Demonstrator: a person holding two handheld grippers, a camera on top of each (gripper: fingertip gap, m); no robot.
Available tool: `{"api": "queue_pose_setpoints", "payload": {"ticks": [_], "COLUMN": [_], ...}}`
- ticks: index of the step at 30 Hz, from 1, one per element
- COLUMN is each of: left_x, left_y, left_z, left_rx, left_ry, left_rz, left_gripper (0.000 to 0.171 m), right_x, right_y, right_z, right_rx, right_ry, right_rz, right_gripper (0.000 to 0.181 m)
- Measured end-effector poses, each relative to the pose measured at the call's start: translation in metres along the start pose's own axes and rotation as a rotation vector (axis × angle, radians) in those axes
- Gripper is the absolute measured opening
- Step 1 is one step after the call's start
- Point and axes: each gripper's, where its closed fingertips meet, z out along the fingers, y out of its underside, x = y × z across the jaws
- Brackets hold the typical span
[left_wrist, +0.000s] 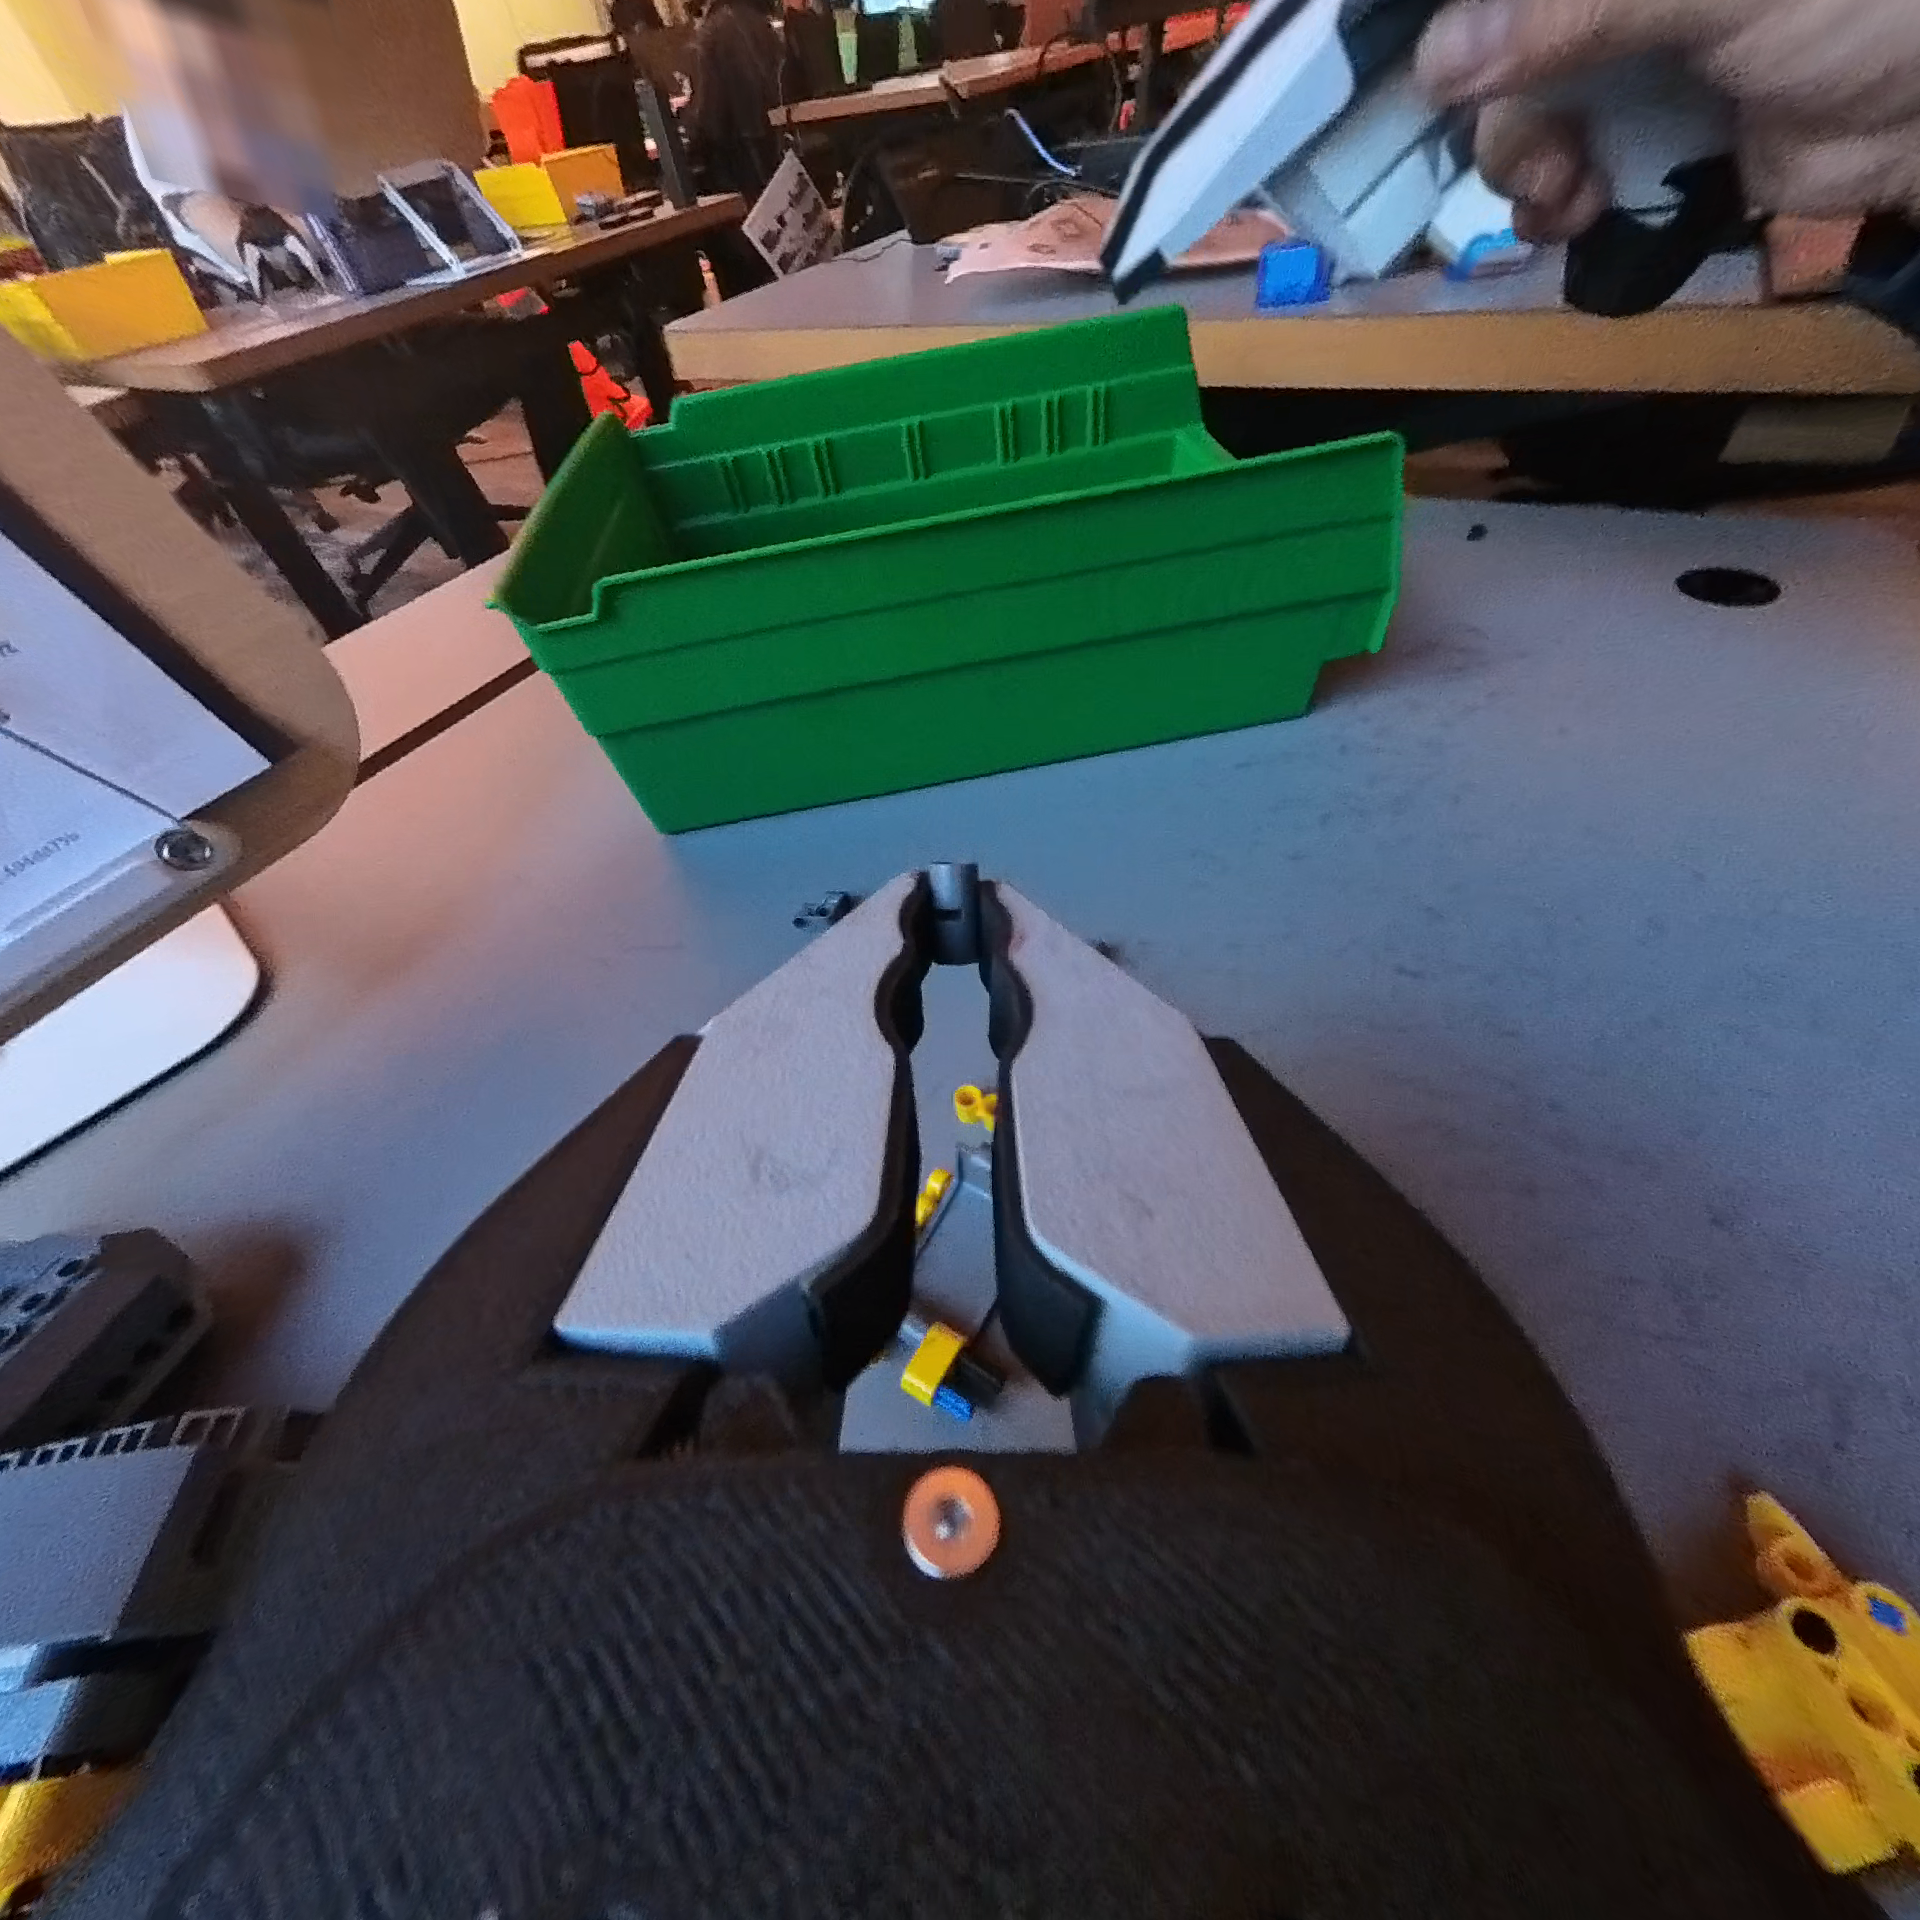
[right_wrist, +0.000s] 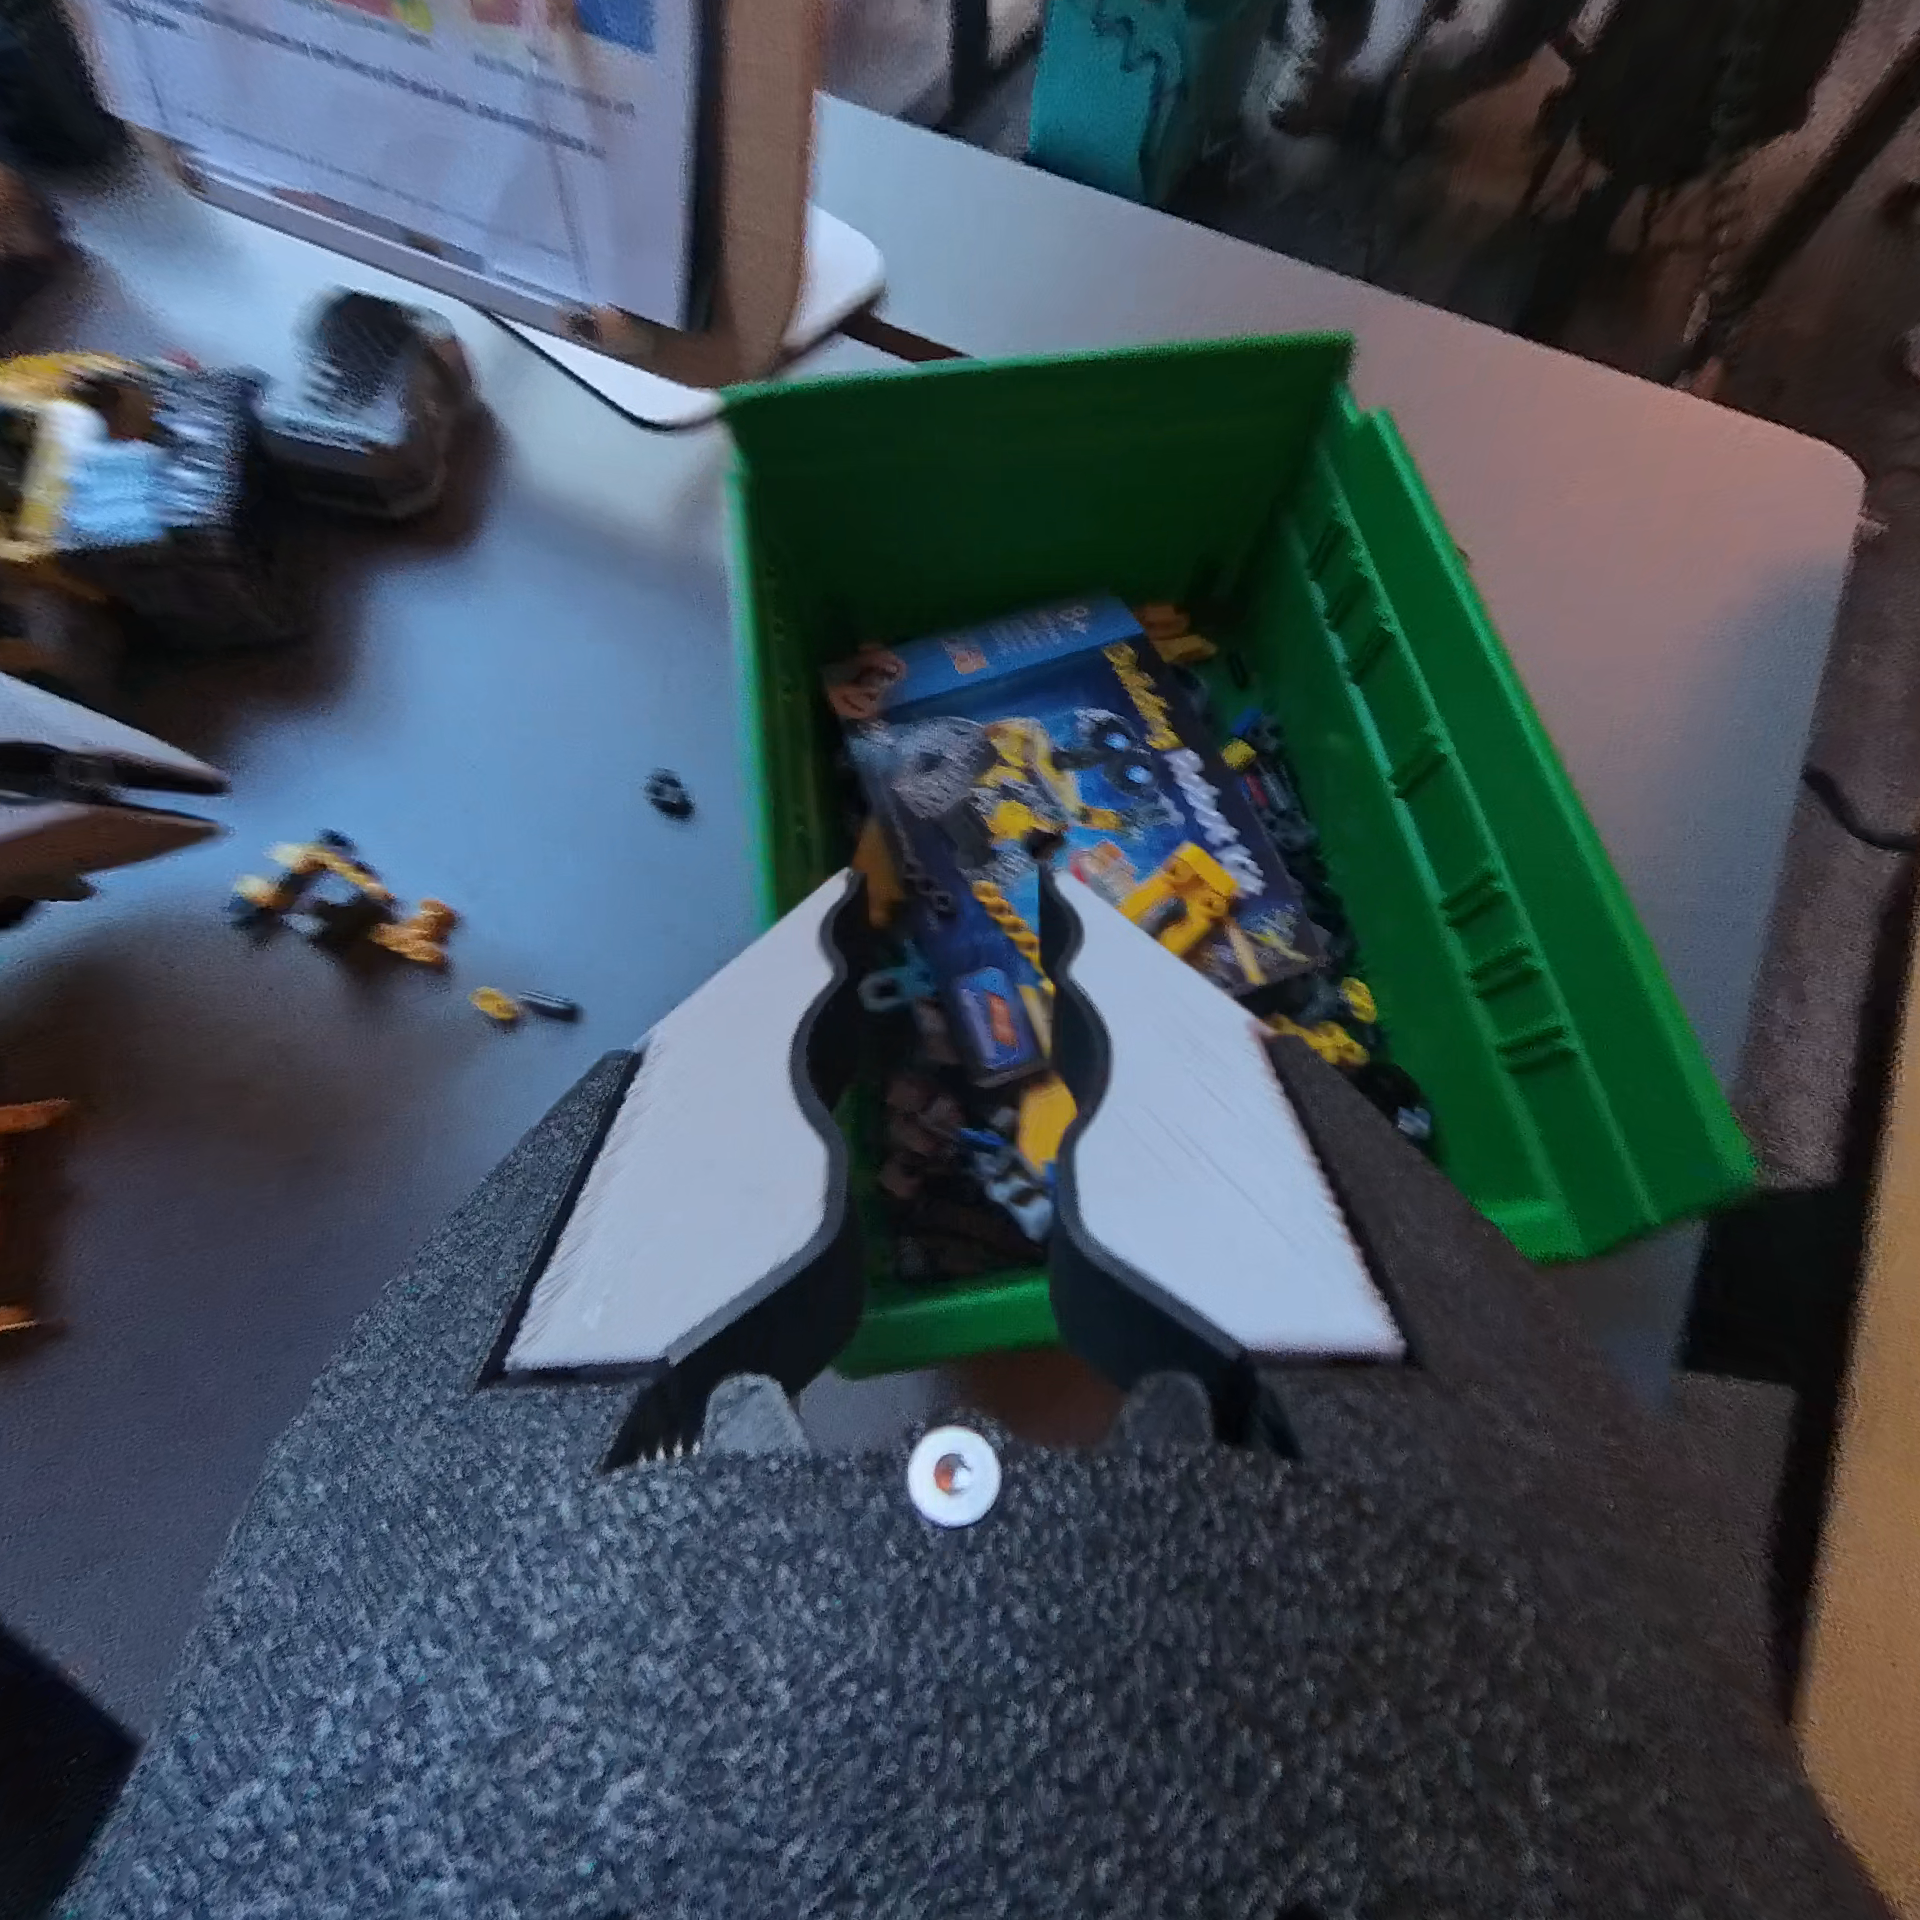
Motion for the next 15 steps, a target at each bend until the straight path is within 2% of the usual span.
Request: {"api": "queue_pose_setpoints", "payload": {"ticks": [3,6,8,12,15], "left_x": [0.012,0.02,0.023,0.028,0.027], "left_y": [-0.005,-0.01,-0.01,-0.007,-0.005], "left_z": [-0.001,-0.001,-0.002,-0.001,-0.001], "left_rx": [0.023,0.043,0.042,0.028,0.012], "left_ry": [0.026,0.011,-0.008,-0.025,-0.036], "left_rz": [0.073,0.173,0.24,0.308,0.322], "left_gripper": [0.005,0.005,0.004,0.004,0.004], "right_x": [-0.067,-0.143,-0.18,-0.217,-0.223], "right_y": [-0.009,0.006,0.013,0.018,0.023], "right_z": [-0.005,0.001,0.007,0.019,0.028], "right_rx": [0.078,0.052,0.05,0.04,0.021], "right_ry": [-0.227,-0.465,-0.57,-0.668,-0.673], "right_rz": [-0.035,-0.055,-0.044,-0.017,-0.004], "right_gripper": [0.024,0.024,0.022,0.021,0.015]}}
